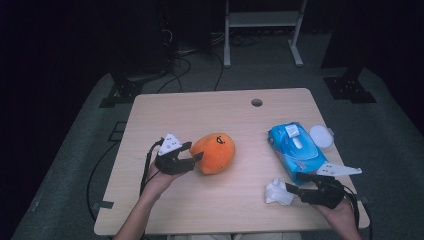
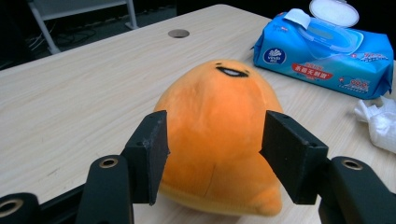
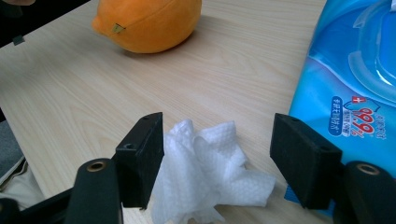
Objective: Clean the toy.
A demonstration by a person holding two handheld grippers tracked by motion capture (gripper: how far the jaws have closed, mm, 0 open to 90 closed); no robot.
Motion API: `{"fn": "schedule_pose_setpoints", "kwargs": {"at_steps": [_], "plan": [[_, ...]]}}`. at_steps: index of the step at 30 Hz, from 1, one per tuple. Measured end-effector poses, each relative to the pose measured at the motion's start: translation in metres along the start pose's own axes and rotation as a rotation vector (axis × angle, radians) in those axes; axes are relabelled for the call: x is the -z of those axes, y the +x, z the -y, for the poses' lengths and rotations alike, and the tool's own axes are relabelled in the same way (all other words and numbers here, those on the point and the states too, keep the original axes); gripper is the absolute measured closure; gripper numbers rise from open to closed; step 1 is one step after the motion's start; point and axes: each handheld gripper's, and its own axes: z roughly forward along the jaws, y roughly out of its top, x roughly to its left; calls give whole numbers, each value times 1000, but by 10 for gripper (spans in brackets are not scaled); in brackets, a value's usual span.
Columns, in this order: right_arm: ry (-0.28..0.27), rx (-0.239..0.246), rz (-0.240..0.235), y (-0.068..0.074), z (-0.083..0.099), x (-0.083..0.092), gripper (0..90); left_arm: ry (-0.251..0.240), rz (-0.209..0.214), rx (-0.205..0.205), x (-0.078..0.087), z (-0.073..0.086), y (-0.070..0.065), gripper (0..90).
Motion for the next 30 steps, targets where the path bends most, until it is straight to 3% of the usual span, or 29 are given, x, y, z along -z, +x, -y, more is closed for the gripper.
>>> {"fn": "schedule_pose_setpoints", "kwargs": {"at_steps": [19,23,27,30], "plan": [[2,-18,25,-7,4,3,320,1,-40,90,22,48,10,340],[7,-13,28,-6,6,2,320,19,-57,89,22,57,12,314],[-5,-10,36,-6,7,4,320,13,-90,62,26,63,12,276],[-7,-7,47,-4,9,2,314,8,-119,82,29,67,15,233]]}}
